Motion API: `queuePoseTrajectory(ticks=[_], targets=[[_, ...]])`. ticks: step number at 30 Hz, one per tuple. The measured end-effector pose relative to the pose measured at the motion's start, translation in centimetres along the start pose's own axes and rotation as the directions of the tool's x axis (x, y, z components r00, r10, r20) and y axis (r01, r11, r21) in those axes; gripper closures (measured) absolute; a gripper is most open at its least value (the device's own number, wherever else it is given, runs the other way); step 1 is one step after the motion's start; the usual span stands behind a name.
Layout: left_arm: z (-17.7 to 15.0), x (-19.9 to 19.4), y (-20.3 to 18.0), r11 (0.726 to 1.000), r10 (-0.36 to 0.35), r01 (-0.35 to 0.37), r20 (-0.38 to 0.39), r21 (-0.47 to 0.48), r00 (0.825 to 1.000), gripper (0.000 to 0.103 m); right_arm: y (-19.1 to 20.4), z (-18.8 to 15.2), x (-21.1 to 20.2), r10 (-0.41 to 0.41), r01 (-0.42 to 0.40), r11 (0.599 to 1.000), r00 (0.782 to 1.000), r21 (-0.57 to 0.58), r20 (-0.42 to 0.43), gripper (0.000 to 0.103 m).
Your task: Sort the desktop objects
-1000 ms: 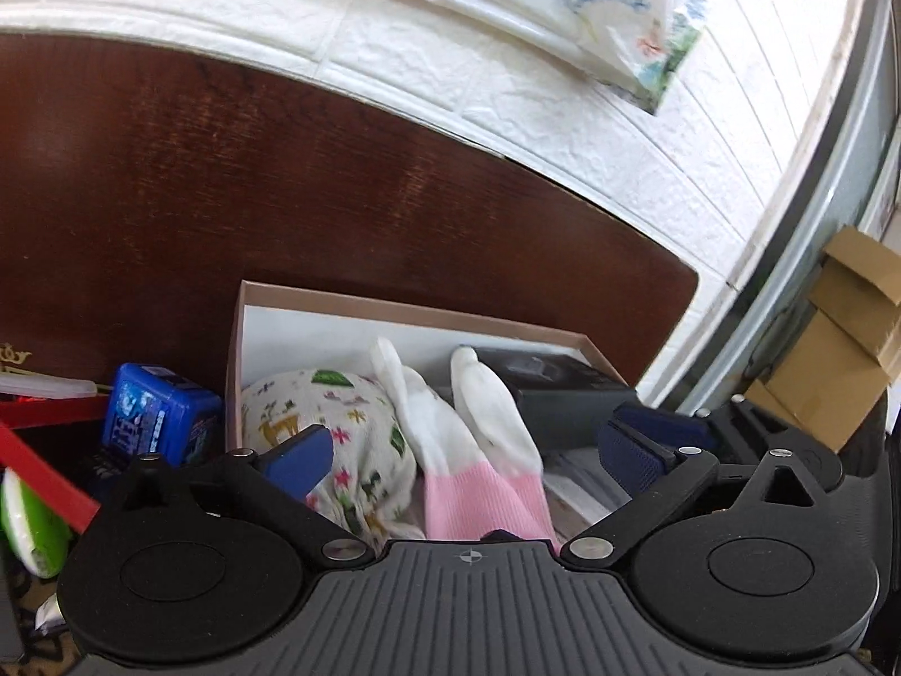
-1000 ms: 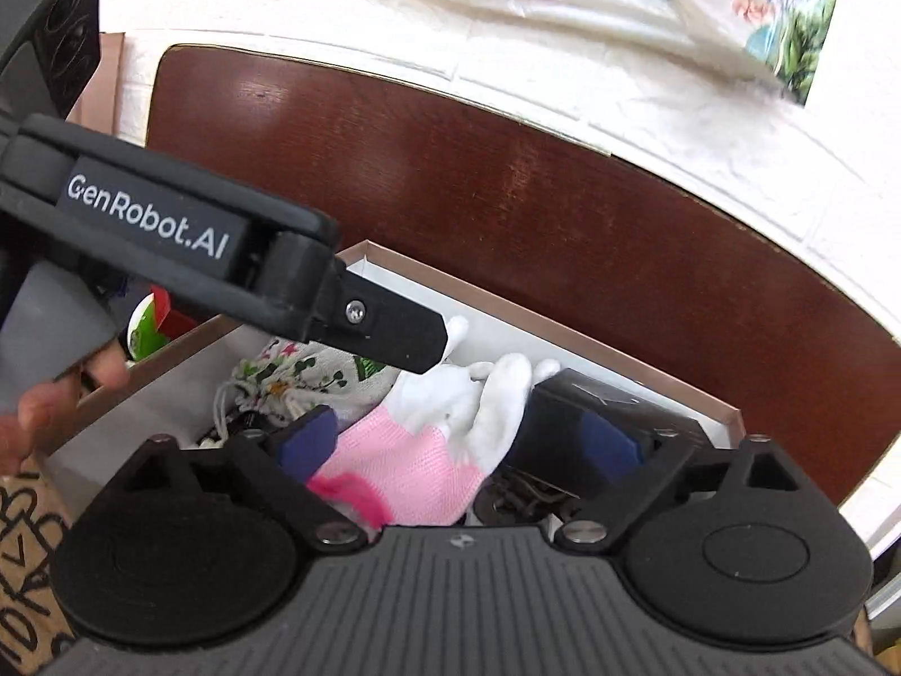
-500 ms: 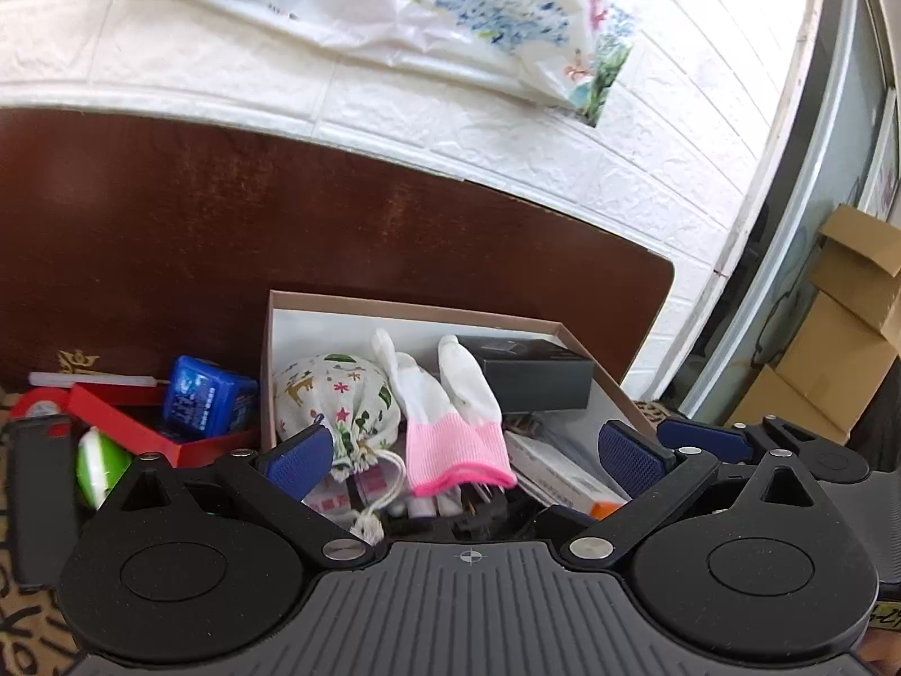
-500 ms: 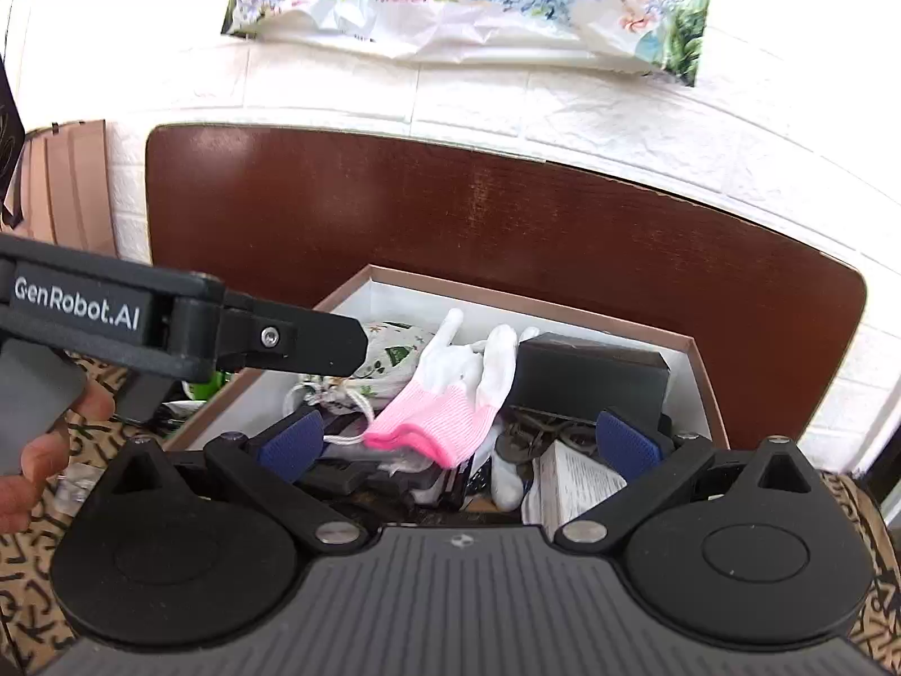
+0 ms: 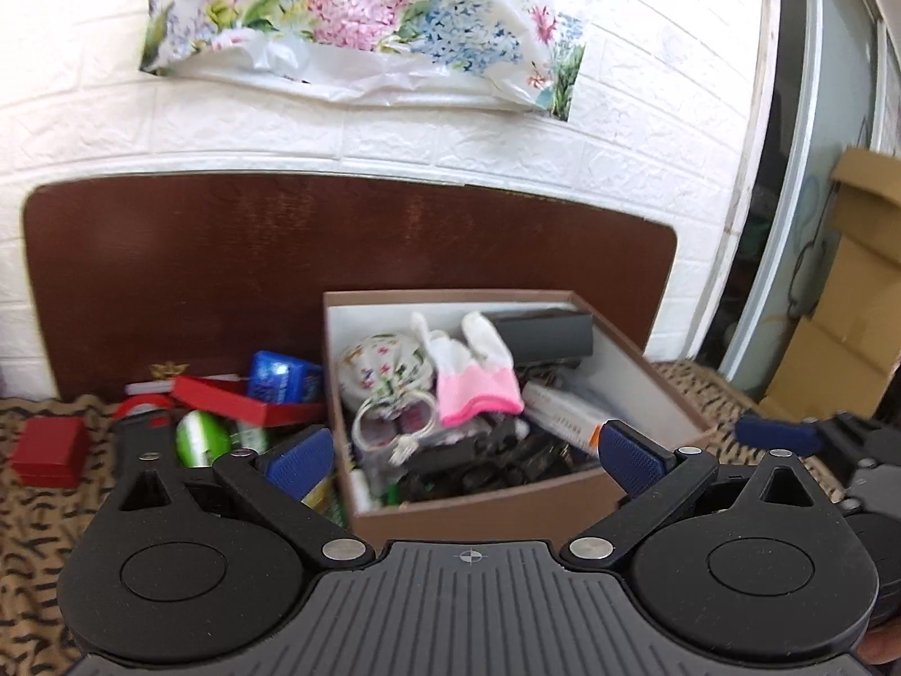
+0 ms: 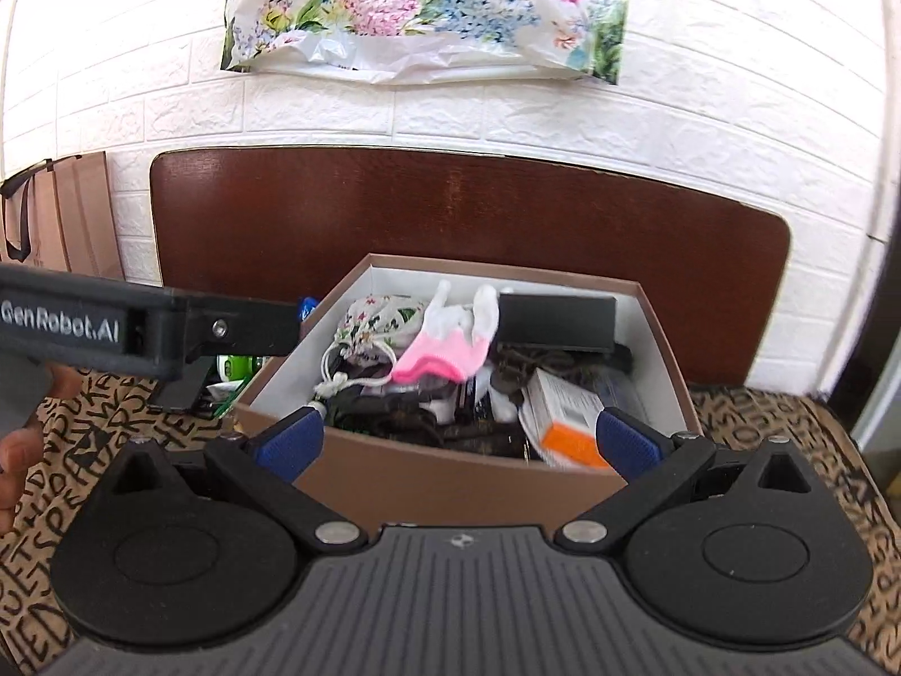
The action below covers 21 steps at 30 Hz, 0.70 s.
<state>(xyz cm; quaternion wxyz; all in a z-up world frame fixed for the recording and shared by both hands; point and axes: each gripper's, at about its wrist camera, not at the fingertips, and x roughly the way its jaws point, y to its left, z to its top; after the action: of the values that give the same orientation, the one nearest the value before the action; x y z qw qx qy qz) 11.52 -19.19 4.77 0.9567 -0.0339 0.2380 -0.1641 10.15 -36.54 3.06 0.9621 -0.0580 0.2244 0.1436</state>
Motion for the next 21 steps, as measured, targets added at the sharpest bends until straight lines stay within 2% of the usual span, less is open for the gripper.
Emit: queuePoseTrajectory(ticks=[9,17,21], targets=[[-2.9,-3.3,-1.1,1.0,-0.003,0.002,-0.042,-0.025,0.999,0.0,0.9,-2.2,-4.7,-0.047,0.047,0.999,0.999,0.025,0.018,0.0],[-5.3,-5.3,-2.7,0.997,0.075,-0.074,-0.064,0.011,0.995,0.0,1.6,-4.0,-7.1,-0.068,0.068,0.997,0.998,0.024,0.008,0.0],[-5.7,-5.8,-2.9,0.999,0.04,-0.04,-0.082,0.001,0.996,0.0,1.8,-4.7,-7.7,-0.071,0.071,0.997,0.997,0.025,0.0,0.0]])
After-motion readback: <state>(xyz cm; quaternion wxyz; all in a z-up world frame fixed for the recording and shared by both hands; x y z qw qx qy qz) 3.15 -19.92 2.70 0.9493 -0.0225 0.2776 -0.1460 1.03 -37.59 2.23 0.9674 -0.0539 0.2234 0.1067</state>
